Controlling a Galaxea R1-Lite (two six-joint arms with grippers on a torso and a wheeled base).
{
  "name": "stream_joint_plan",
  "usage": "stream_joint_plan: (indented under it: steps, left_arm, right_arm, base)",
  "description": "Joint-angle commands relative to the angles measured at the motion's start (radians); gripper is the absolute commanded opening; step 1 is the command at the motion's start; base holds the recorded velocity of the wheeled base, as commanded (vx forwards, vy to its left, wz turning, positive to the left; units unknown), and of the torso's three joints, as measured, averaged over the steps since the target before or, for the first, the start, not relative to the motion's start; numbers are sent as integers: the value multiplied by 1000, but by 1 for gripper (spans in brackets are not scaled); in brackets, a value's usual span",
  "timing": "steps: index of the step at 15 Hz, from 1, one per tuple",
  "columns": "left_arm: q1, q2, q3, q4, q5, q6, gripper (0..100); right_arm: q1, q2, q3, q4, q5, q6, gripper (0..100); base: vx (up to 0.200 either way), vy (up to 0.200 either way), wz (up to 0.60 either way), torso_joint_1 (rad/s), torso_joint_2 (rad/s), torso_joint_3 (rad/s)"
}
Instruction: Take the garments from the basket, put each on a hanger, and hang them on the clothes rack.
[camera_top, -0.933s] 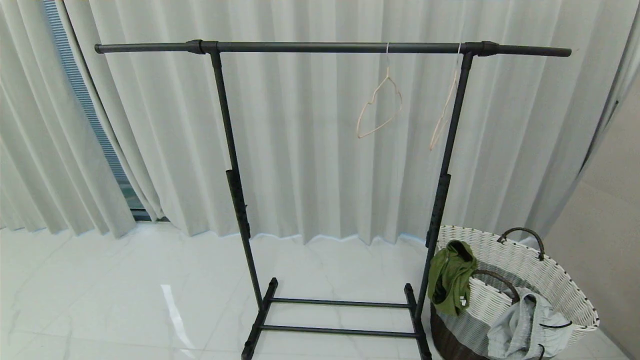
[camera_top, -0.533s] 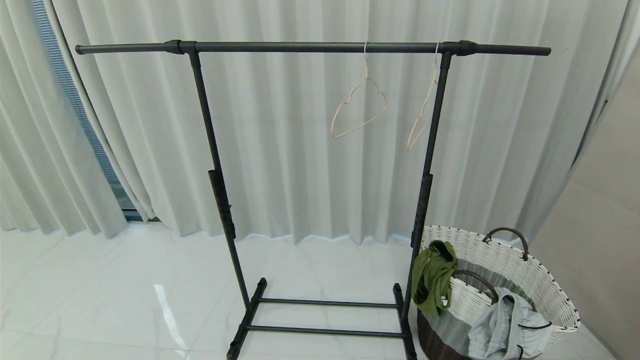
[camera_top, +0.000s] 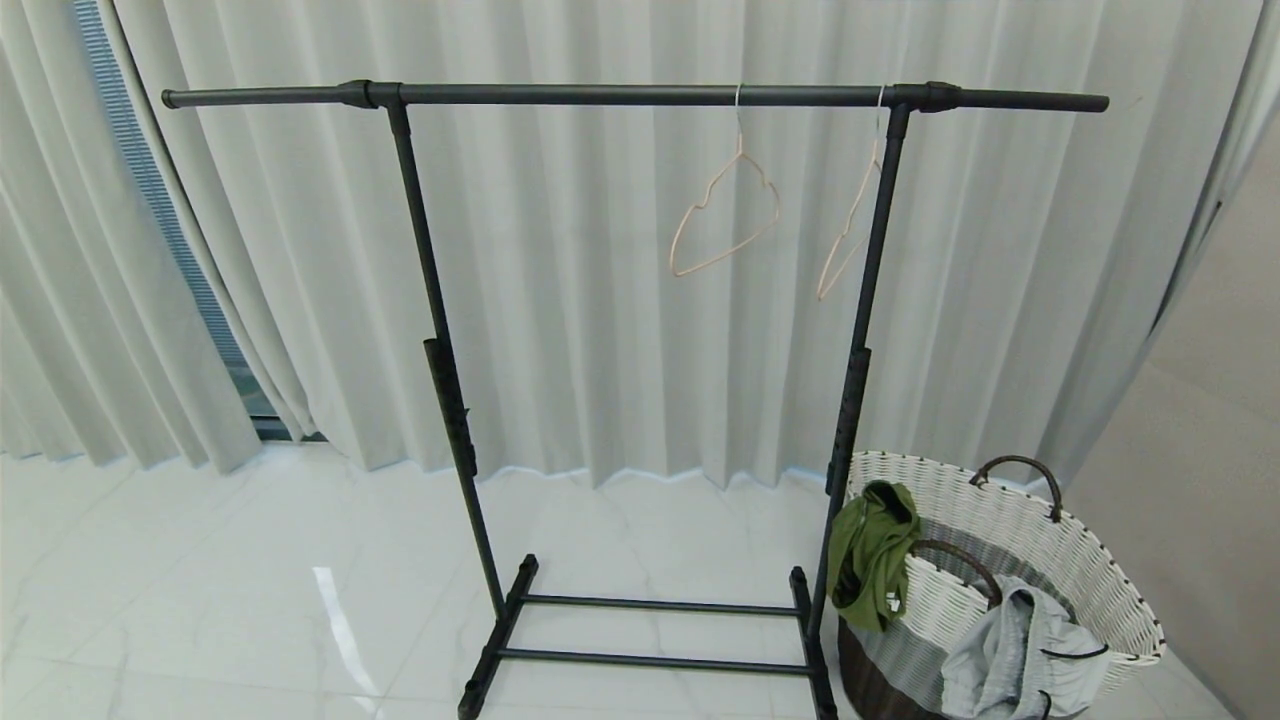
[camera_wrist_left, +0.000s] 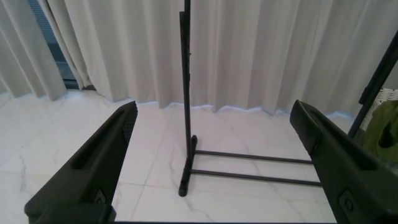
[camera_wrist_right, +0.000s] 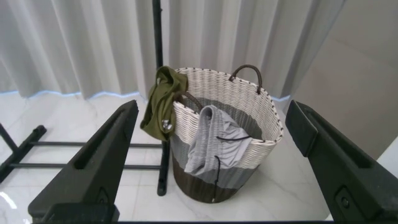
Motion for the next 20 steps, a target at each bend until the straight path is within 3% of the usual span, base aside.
stream_joint_plan:
  steps: [1,5,15,20]
  left_arm:
    - [0,0,0,0,0,0,100]
    - [0,0,0,0,0,2,100]
    - [0,2,0,2,0,3,100]
    - [0,2,0,2,2,3,100]
  right_arm:
    - [0,0,0,0,1,0,100]
    - [0,0,0,0,1,0,100]
    - [0,0,0,0,1,-1,100]
    - [0,0,0,0,1,-1,100]
  base:
    - [0,0,0,0,0,0]
    - [0,0,0,-50,268,209]
    - [0,0,0,-8,46,33]
    - [200,0,0,-3,19,14]
